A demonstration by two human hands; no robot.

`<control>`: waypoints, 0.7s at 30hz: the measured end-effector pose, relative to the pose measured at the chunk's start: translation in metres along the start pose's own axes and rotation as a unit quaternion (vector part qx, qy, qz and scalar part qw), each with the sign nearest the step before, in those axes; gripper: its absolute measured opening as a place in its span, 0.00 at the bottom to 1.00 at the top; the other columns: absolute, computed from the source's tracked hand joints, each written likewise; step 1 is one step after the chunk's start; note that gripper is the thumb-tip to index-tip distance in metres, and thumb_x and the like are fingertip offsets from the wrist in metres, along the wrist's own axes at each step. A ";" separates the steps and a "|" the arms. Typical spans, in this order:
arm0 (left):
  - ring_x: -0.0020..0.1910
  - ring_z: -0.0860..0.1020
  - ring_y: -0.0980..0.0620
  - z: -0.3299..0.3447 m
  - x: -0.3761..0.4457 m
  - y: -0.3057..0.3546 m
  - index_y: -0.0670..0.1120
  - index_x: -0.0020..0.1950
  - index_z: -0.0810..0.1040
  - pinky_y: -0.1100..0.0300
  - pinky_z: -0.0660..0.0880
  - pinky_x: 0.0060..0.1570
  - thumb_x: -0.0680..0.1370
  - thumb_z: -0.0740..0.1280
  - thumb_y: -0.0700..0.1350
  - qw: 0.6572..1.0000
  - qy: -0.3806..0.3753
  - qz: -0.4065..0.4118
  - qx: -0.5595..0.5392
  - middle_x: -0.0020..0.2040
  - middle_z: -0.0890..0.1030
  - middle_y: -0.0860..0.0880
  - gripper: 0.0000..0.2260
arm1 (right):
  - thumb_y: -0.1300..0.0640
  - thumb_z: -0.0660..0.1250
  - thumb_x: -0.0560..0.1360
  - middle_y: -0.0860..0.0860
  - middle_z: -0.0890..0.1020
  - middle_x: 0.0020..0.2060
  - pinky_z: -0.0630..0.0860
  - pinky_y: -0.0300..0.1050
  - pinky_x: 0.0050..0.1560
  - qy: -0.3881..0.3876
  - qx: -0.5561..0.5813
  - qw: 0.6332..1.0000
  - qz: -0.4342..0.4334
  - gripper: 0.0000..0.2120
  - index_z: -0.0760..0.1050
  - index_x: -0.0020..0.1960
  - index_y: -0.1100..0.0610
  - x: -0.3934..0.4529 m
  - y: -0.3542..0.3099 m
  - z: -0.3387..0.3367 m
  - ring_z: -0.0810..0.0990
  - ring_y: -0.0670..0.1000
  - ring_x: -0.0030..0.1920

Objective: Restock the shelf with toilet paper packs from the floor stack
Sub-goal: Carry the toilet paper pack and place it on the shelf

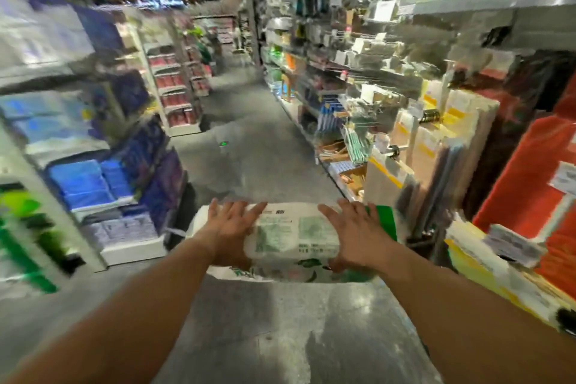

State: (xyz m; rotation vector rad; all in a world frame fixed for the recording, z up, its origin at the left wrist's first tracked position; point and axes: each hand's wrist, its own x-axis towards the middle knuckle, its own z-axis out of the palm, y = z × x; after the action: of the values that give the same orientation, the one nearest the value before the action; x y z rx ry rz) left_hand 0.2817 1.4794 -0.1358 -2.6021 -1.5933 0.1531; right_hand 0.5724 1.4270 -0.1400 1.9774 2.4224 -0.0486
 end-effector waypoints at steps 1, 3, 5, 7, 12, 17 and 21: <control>0.77 0.53 0.40 0.001 -0.006 -0.025 0.57 0.81 0.34 0.35 0.40 0.76 0.64 0.73 0.70 1.000 -0.008 -0.022 -0.002 0.78 0.55 0.44 0.60 | 0.29 0.67 0.70 0.57 0.50 0.79 0.43 0.66 0.76 0.006 -0.005 1.000 -0.027 0.52 0.41 0.81 0.43 0.025 -0.018 -0.001 0.52 0.62 0.77; 0.77 0.53 0.41 0.004 -0.016 -0.073 0.58 0.81 0.33 0.35 0.39 0.76 0.64 0.73 0.70 0.998 -0.017 -0.067 0.000 0.77 0.55 0.45 0.61 | 0.29 0.67 0.70 0.56 0.51 0.78 0.45 0.66 0.76 0.009 -0.006 0.997 -0.075 0.51 0.41 0.81 0.43 0.074 -0.053 0.001 0.52 0.62 0.76; 0.78 0.52 0.41 0.006 -0.025 -0.118 0.58 0.81 0.33 0.36 0.38 0.76 0.64 0.74 0.68 0.993 -0.023 -0.113 0.006 0.78 0.55 0.46 0.61 | 0.31 0.70 0.67 0.56 0.53 0.77 0.47 0.66 0.76 0.005 -0.011 0.993 -0.117 0.54 0.40 0.81 0.43 0.124 -0.089 0.002 0.54 0.62 0.75; 0.78 0.51 0.41 0.008 -0.034 -0.163 0.59 0.81 0.34 0.36 0.38 0.77 0.64 0.75 0.67 0.986 -0.030 -0.161 0.009 0.78 0.54 0.46 0.61 | 0.32 0.71 0.65 0.57 0.53 0.78 0.48 0.66 0.75 0.007 -0.008 0.987 -0.162 0.57 0.39 0.81 0.43 0.174 -0.127 0.002 0.54 0.62 0.75; 0.79 0.52 0.42 0.007 -0.054 -0.260 0.60 0.81 0.37 0.36 0.40 0.77 0.62 0.75 0.68 0.958 -0.034 -0.285 -0.006 0.79 0.55 0.47 0.60 | 0.37 0.69 0.70 0.57 0.49 0.80 0.43 0.67 0.77 0.016 0.006 0.961 -0.276 0.51 0.40 0.81 0.42 0.288 -0.221 -0.018 0.51 0.64 0.78; 0.78 0.54 0.42 -0.003 -0.078 -0.332 0.61 0.81 0.37 0.38 0.44 0.77 0.60 0.70 0.70 0.926 -0.031 -0.377 -0.012 0.79 0.55 0.46 0.60 | 0.32 0.71 0.65 0.56 0.49 0.80 0.41 0.66 0.77 0.012 -0.003 0.927 -0.374 0.56 0.39 0.80 0.42 0.374 -0.308 -0.042 0.50 0.62 0.78; 0.77 0.56 0.42 0.000 -0.105 -0.392 0.61 0.81 0.38 0.39 0.47 0.77 0.61 0.72 0.68 0.901 -0.026 -0.432 -0.007 0.78 0.57 0.47 0.59 | 0.35 0.74 0.63 0.55 0.49 0.79 0.41 0.67 0.77 0.013 -0.007 0.902 -0.431 0.59 0.39 0.80 0.41 0.420 -0.384 -0.055 0.50 0.62 0.78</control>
State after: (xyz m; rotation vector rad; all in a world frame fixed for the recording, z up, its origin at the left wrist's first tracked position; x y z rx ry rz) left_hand -0.1119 1.5633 -0.0817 -1.6565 -2.5683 0.1388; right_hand 0.1120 1.7635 -0.0919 0.7456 3.0643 -0.0121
